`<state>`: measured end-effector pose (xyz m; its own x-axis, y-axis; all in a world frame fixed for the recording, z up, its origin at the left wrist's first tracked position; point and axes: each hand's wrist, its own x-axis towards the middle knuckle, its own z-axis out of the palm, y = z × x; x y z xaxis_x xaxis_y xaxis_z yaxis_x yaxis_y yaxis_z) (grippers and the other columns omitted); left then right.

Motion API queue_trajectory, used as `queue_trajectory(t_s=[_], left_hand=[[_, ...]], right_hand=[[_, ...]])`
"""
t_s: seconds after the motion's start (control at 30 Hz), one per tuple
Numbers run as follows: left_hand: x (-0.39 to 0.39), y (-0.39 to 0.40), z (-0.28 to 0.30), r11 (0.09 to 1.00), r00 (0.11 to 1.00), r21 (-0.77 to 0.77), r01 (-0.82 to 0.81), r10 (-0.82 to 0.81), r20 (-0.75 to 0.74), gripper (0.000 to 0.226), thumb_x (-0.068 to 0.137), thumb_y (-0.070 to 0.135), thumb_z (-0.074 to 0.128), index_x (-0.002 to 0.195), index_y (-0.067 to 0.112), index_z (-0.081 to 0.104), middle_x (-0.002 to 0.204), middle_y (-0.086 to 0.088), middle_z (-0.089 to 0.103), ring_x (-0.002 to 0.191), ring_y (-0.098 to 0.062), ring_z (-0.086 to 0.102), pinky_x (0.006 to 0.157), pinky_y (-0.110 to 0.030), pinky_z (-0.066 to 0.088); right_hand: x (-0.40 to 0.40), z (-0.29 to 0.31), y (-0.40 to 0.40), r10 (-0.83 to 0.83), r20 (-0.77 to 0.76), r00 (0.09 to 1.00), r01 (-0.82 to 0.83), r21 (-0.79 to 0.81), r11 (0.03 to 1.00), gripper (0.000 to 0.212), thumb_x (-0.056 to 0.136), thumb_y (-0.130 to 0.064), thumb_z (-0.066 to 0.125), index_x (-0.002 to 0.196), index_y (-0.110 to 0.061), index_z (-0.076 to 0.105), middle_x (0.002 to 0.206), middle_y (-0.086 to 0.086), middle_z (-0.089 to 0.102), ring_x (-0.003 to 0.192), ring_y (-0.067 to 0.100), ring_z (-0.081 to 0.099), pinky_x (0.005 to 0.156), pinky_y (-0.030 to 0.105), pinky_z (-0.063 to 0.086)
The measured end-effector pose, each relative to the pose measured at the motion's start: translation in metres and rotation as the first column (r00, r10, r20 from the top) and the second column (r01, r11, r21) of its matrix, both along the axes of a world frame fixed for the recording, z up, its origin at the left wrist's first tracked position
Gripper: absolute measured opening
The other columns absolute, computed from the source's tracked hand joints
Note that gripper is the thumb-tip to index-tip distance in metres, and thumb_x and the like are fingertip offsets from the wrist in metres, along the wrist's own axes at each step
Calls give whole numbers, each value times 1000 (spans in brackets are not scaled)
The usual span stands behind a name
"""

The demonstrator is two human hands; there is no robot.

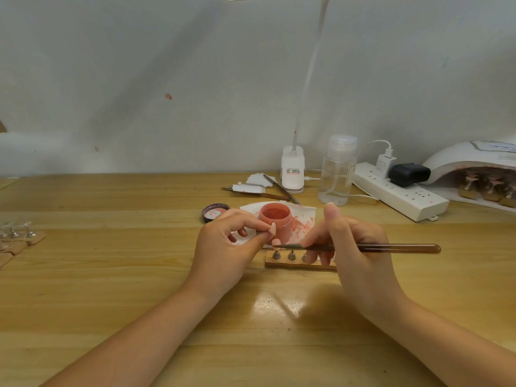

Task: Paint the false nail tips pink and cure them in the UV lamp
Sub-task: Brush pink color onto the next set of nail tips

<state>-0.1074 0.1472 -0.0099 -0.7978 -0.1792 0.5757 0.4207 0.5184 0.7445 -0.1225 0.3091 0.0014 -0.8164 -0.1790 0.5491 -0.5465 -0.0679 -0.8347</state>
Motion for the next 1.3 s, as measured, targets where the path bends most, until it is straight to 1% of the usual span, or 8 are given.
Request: queue_trajectory(t_s=[0.37, 0.47, 0.63, 0.77, 0.9, 1.07, 1.17, 1.3], left_hand=[[1, 1, 0, 1000, 1000, 5, -5, 5, 7, 25, 69, 10, 77, 70, 33, 67, 74, 11, 63, 71, 1, 52, 58, -11, 37], [1, 1, 1, 1000, 1000, -2, -11, 11, 13, 25, 69, 11, 77, 69, 33, 67, 75, 11, 63, 71, -2, 52, 57, -12, 37], [1, 1, 0, 1000, 1000, 8, -6, 5, 17, 22, 69, 10, 77, 70, 30, 69, 75, 8, 63, 71, -3, 52, 57, -12, 36], [1, 1, 0, 1000, 1000, 5, -6, 6, 12, 25, 69, 7, 77, 69, 30, 68, 73, 9, 63, 70, -3, 52, 58, -11, 36], [1, 1, 0, 1000, 1000, 3, -3, 3, 16, 24, 69, 8, 77, 70, 30, 69, 73, 7, 63, 70, -3, 52, 57, -11, 36], [1, 0, -1, 1000, 1000, -11, -11, 11, 15, 23, 70, 8, 76, 70, 30, 69, 74, 9, 63, 70, -5, 52, 57, -12, 36], [1, 0, 0, 1000, 1000, 2, 0, 0, 8, 21, 71, 8, 76, 72, 29, 70, 73, 9, 65, 69, -3, 53, 56, -11, 36], [2, 1, 1, 1000, 1000, 16, 20, -21, 11, 27, 74, 6, 73, 77, 32, 70, 75, 16, 68, 72, 2, 59, 57, -7, 38]], right_hand=[[-3, 0, 1, -12, -55, 998, 12, 4, 1000, 40, 90, -31, 43, 62, -12, 66, 56, 4, 63, 49, 3, 56, 49, 11, 40], [-3, 1, 1, -22, -90, 996, 30, 91, 995, 40, 93, -35, 44, 67, -14, 67, 59, 1, 64, 55, 2, 57, 52, 11, 40], [-1, 0, 1, -7, -50, 999, 8, 20, 1000, 43, 91, -31, 44, 61, -10, 66, 55, 2, 63, 48, 3, 56, 49, 12, 41], [-3, 1, 0, -18, -132, 991, 36, 134, 990, 40, 93, -30, 43, 66, -12, 66, 57, -7, 61, 55, 0, 56, 53, 9, 40], [-1, 0, 1, -11, -69, 998, 14, 36, 999, 40, 88, -28, 43, 60, -11, 66, 53, 3, 62, 48, 2, 56, 49, 10, 40], [-2, 1, 0, -23, -80, 997, 30, 95, 995, 41, 94, -32, 45, 66, -11, 67, 57, -7, 64, 54, 1, 57, 53, 9, 40], [1, 1, 0, 12, -48, 999, -10, 27, 1000, 42, 91, -37, 50, 61, -13, 66, 55, 4, 64, 48, 2, 56, 49, 12, 42], [-1, 1, 4, -36, -96, 995, 35, -15, 999, 41, 85, -42, 40, 63, -18, 65, 59, 2, 65, 51, 0, 56, 51, 10, 41]])
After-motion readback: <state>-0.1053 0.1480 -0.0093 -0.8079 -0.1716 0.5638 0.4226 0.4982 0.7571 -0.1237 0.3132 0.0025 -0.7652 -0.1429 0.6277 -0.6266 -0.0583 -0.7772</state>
